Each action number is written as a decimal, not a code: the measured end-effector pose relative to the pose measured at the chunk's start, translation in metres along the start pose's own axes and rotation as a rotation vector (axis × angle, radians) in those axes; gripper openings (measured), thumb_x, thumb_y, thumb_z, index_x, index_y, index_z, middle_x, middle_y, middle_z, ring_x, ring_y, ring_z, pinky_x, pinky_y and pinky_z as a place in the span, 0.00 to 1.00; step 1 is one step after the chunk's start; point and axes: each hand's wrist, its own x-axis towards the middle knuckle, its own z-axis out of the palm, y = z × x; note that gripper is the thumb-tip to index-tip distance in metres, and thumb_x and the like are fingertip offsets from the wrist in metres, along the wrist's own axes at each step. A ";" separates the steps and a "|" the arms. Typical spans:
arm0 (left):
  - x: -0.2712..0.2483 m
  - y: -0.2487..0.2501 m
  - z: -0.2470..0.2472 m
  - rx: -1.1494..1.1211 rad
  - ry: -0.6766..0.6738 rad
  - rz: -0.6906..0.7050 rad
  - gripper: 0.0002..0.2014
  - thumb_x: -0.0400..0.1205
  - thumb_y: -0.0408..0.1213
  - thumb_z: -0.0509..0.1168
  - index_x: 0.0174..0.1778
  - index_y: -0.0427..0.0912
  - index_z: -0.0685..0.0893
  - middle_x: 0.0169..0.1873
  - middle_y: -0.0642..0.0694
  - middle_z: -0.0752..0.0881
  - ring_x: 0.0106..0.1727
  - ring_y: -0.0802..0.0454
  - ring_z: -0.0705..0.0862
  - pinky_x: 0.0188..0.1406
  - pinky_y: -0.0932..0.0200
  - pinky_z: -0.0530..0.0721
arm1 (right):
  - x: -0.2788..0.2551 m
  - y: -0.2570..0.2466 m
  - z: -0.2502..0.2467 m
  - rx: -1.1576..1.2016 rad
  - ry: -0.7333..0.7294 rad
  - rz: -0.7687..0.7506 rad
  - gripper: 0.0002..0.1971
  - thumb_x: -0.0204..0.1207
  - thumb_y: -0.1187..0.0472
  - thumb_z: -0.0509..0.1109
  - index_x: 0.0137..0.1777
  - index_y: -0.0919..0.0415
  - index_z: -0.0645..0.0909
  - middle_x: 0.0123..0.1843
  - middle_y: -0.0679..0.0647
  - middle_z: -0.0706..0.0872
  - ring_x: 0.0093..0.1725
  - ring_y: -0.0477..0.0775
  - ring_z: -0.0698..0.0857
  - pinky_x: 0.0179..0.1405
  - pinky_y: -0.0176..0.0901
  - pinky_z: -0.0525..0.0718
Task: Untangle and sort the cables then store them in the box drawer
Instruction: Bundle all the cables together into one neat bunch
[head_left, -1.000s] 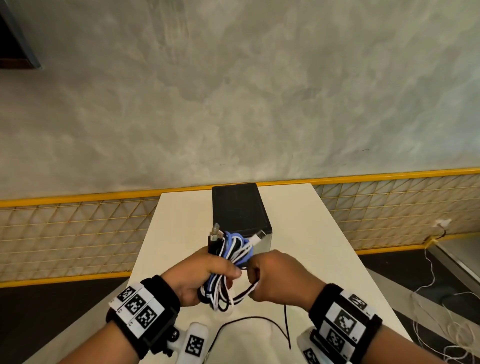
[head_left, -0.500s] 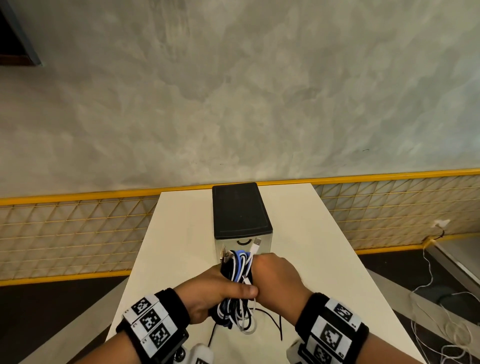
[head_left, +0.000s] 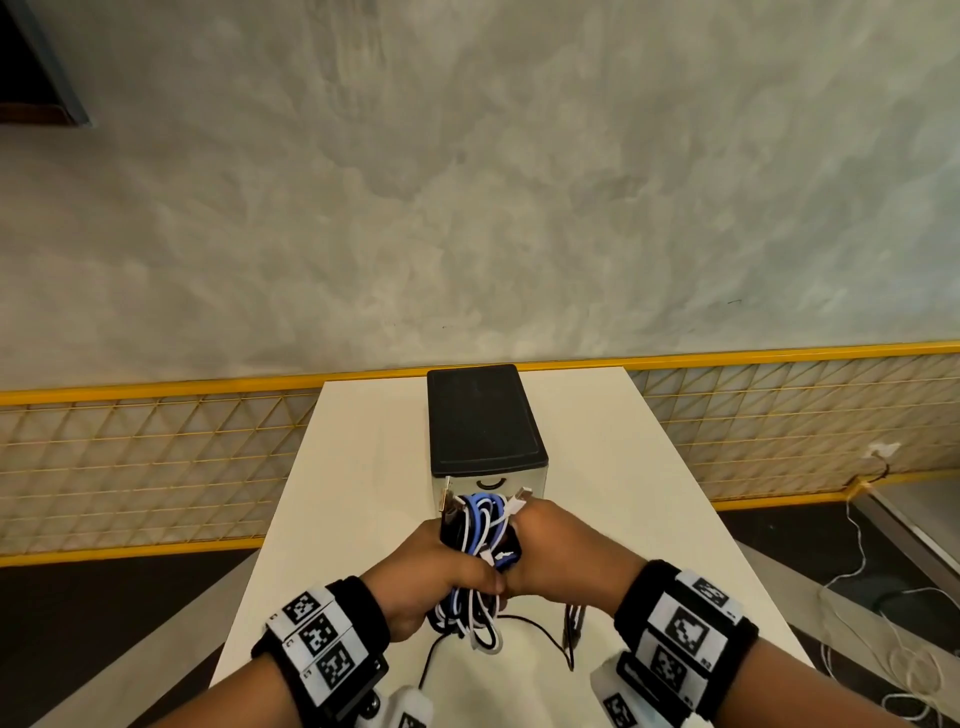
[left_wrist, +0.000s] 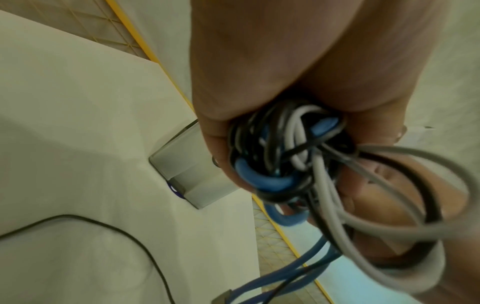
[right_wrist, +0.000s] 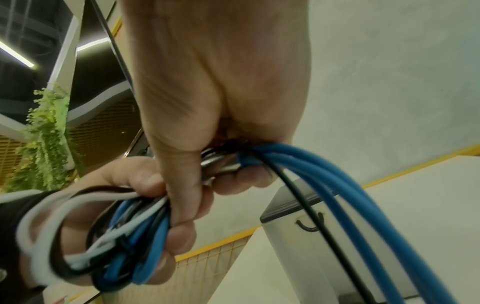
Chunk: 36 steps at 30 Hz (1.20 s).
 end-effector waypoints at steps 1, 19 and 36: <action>0.000 0.003 0.000 -0.002 0.006 0.010 0.16 0.64 0.19 0.71 0.47 0.34 0.89 0.37 0.33 0.90 0.36 0.39 0.89 0.41 0.48 0.87 | 0.000 0.000 -0.003 0.039 -0.004 0.014 0.22 0.63 0.61 0.80 0.57 0.47 0.83 0.47 0.37 0.82 0.46 0.37 0.80 0.45 0.22 0.76; 0.007 0.014 -0.008 -0.160 0.149 0.121 0.09 0.62 0.21 0.69 0.37 0.33 0.89 0.32 0.35 0.87 0.33 0.42 0.86 0.36 0.52 0.85 | -0.027 0.032 -0.008 0.745 0.141 0.439 0.10 0.83 0.58 0.66 0.46 0.64 0.82 0.32 0.56 0.81 0.31 0.54 0.80 0.38 0.49 0.81; 0.014 0.002 0.012 -0.125 0.147 0.134 0.19 0.70 0.17 0.71 0.54 0.38 0.89 0.48 0.33 0.92 0.48 0.36 0.92 0.45 0.47 0.89 | -0.001 -0.019 0.006 1.253 0.149 0.400 0.28 0.82 0.36 0.57 0.75 0.51 0.74 0.68 0.55 0.87 0.69 0.54 0.85 0.72 0.59 0.80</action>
